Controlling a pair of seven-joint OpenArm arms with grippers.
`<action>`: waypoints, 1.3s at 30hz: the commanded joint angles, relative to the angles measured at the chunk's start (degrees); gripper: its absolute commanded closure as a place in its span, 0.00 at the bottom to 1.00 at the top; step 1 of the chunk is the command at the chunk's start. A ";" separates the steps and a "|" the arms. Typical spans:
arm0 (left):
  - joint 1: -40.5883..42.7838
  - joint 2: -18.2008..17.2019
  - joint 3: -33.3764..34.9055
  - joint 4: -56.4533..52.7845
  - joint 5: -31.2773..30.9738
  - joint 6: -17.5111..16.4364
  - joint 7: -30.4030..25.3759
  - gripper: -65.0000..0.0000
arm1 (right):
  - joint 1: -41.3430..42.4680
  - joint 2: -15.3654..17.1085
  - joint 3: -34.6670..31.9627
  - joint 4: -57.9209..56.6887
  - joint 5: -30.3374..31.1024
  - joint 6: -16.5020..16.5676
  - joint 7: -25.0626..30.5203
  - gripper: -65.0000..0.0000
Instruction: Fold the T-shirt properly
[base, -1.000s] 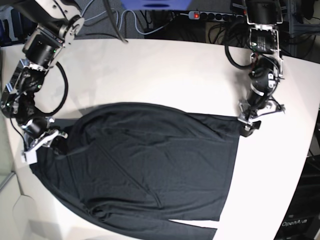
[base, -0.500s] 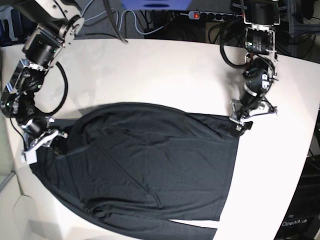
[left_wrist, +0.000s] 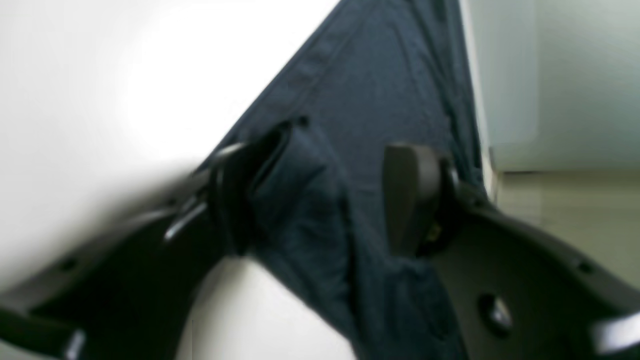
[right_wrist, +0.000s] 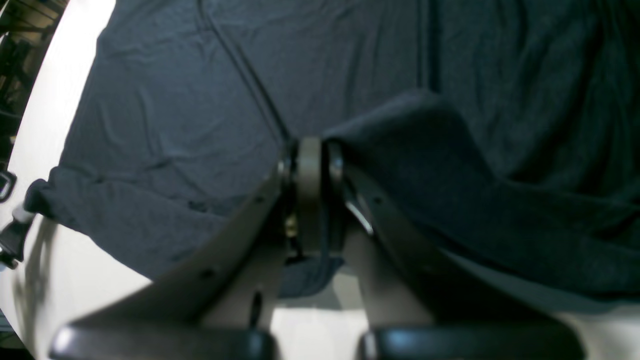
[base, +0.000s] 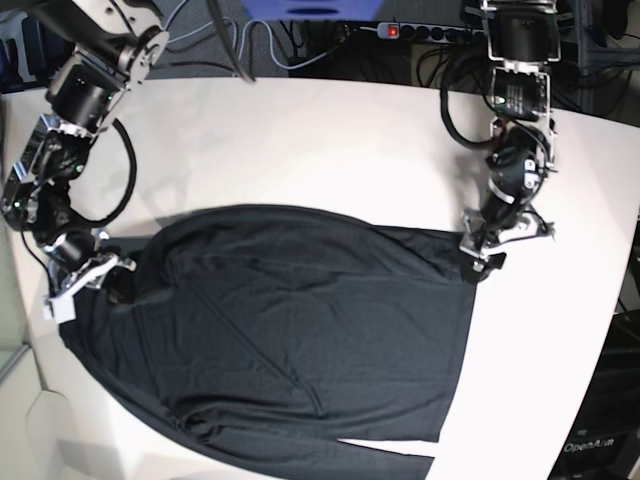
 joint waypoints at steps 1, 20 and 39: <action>-1.23 -0.53 -0.06 0.93 -0.19 -0.78 -0.76 0.43 | 1.29 0.91 -0.02 0.96 1.32 -0.05 1.25 1.00; -1.40 -0.53 -0.06 0.93 -0.19 -0.69 -0.41 0.96 | 1.29 0.82 -0.02 0.96 1.32 -0.05 1.25 1.00; -6.77 -1.06 -0.24 0.32 -0.72 3.00 -0.32 0.96 | 3.75 1.00 -3.28 0.96 1.32 -0.05 1.60 1.00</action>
